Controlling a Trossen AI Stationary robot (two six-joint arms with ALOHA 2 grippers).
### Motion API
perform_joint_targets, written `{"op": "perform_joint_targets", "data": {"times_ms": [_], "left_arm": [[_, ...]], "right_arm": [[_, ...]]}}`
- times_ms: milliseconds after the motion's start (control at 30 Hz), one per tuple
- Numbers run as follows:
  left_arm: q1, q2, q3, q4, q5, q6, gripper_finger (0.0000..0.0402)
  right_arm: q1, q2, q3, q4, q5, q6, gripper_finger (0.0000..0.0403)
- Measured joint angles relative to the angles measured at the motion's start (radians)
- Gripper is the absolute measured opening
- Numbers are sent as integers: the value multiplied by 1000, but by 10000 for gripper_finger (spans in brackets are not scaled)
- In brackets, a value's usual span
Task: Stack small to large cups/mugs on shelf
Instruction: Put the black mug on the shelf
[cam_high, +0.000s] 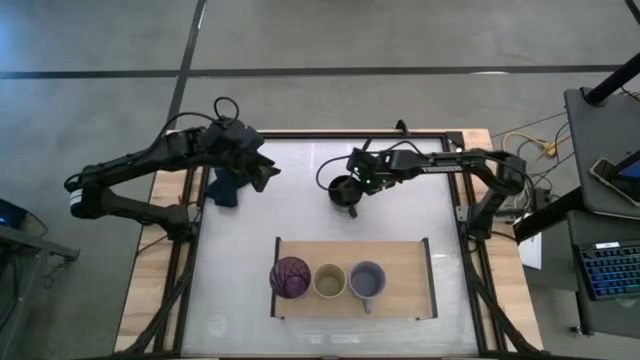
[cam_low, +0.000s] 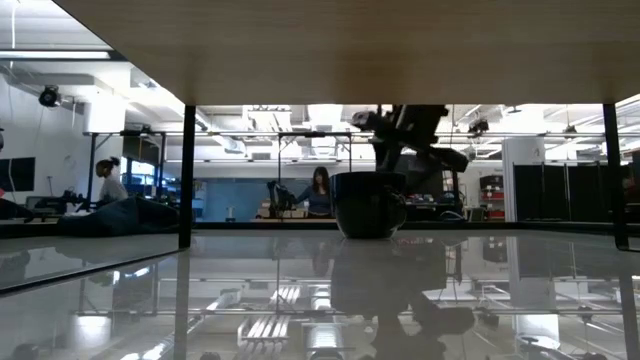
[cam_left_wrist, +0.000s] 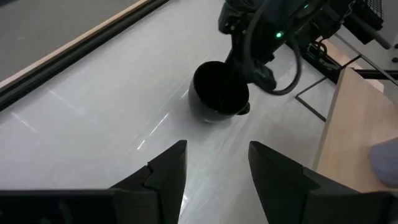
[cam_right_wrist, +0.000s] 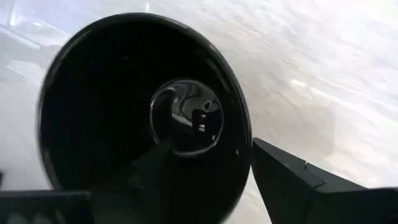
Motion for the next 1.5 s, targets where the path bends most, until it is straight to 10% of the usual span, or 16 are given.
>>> {"op": "perform_joint_targets", "data": {"times_ms": [600,900,1200,1500], "left_arm": [[0,1,0,-1,-1,12,158],[0,20,0,-2,5,40,158],[1,42,-1,0,8,54,158],[1,105,-1,0,8,63,158]], "right_arm": [[1,32,91,-176,9,-64,23],[3,-156,88,-391,20,-18,20],[102,-481,232,-729,170,276,20],[436,-437,508,-990,236,708,20]]}}
